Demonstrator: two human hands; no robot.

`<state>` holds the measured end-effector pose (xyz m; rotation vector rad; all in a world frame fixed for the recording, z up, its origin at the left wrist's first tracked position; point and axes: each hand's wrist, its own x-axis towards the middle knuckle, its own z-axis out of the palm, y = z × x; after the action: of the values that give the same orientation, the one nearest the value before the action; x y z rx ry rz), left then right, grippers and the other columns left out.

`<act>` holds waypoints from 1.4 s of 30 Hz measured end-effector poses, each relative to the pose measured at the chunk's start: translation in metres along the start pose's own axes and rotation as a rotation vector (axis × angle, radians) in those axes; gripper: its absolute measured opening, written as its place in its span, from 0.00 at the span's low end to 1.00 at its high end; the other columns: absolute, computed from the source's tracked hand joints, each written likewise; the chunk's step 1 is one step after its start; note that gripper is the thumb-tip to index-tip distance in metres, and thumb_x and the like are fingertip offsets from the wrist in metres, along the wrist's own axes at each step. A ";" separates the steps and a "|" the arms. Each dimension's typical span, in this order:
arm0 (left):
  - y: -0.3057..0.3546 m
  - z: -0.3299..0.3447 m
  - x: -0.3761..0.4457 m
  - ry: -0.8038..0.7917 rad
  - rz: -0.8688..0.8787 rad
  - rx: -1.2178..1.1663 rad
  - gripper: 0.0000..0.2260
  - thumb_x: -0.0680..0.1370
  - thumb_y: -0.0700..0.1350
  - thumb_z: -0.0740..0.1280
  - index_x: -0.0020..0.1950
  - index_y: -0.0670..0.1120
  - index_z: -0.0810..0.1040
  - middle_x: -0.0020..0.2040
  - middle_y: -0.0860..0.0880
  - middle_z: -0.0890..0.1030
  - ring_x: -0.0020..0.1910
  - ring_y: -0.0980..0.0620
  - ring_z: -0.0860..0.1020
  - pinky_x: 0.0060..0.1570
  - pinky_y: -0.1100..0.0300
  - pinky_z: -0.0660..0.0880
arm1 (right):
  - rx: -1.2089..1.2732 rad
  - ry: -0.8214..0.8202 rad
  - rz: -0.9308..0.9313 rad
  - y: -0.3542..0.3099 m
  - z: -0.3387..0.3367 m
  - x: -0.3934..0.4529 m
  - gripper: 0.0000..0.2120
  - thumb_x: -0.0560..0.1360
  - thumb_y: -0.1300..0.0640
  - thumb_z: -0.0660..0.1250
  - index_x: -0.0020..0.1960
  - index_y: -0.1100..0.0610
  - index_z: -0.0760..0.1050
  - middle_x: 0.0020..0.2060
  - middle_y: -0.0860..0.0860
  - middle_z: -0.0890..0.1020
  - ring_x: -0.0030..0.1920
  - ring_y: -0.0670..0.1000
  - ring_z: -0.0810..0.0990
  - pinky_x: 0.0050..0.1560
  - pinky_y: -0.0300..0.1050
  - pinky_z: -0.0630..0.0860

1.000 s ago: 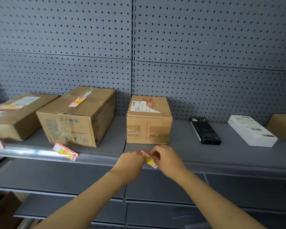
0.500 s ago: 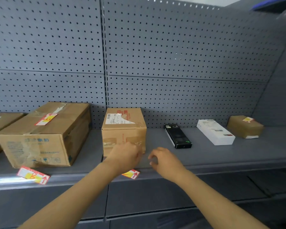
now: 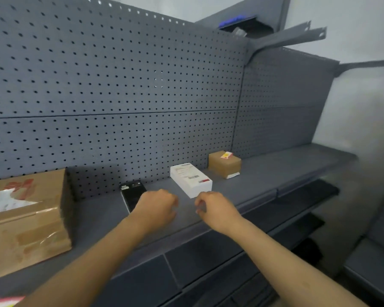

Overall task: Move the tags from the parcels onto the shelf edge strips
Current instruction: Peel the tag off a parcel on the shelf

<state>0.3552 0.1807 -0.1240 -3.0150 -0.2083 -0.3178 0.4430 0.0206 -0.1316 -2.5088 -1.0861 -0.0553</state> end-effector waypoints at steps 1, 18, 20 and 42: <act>0.009 0.002 0.016 0.003 0.006 0.003 0.10 0.77 0.48 0.59 0.53 0.49 0.77 0.54 0.46 0.81 0.51 0.45 0.79 0.47 0.54 0.74 | -0.012 -0.006 0.010 0.016 -0.006 0.006 0.10 0.76 0.57 0.65 0.57 0.55 0.76 0.58 0.55 0.78 0.56 0.57 0.77 0.56 0.50 0.77; 0.043 0.039 0.231 0.045 0.035 -0.052 0.09 0.77 0.50 0.63 0.55 0.51 0.78 0.54 0.50 0.81 0.51 0.49 0.79 0.47 0.56 0.76 | 0.068 -0.014 0.150 0.179 -0.038 0.136 0.10 0.77 0.58 0.64 0.58 0.55 0.76 0.57 0.54 0.80 0.56 0.55 0.78 0.57 0.50 0.77; 0.039 0.043 0.256 0.061 0.034 -0.046 0.08 0.78 0.50 0.63 0.53 0.51 0.78 0.52 0.50 0.81 0.49 0.50 0.79 0.42 0.59 0.72 | 0.070 -0.012 0.167 0.191 -0.041 0.158 0.10 0.77 0.59 0.63 0.57 0.56 0.77 0.56 0.54 0.81 0.56 0.54 0.78 0.57 0.48 0.76; 0.039 0.080 0.415 0.110 -0.100 -0.060 0.10 0.78 0.52 0.60 0.48 0.52 0.80 0.45 0.53 0.83 0.42 0.53 0.80 0.39 0.59 0.76 | 0.066 -0.146 0.383 0.296 -0.025 0.336 0.19 0.77 0.41 0.61 0.50 0.57 0.76 0.50 0.54 0.81 0.49 0.53 0.79 0.41 0.44 0.74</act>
<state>0.7787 0.2035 -0.1164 -3.0407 -0.3462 -0.5054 0.8895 0.0616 -0.1466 -2.6463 -0.6283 0.2701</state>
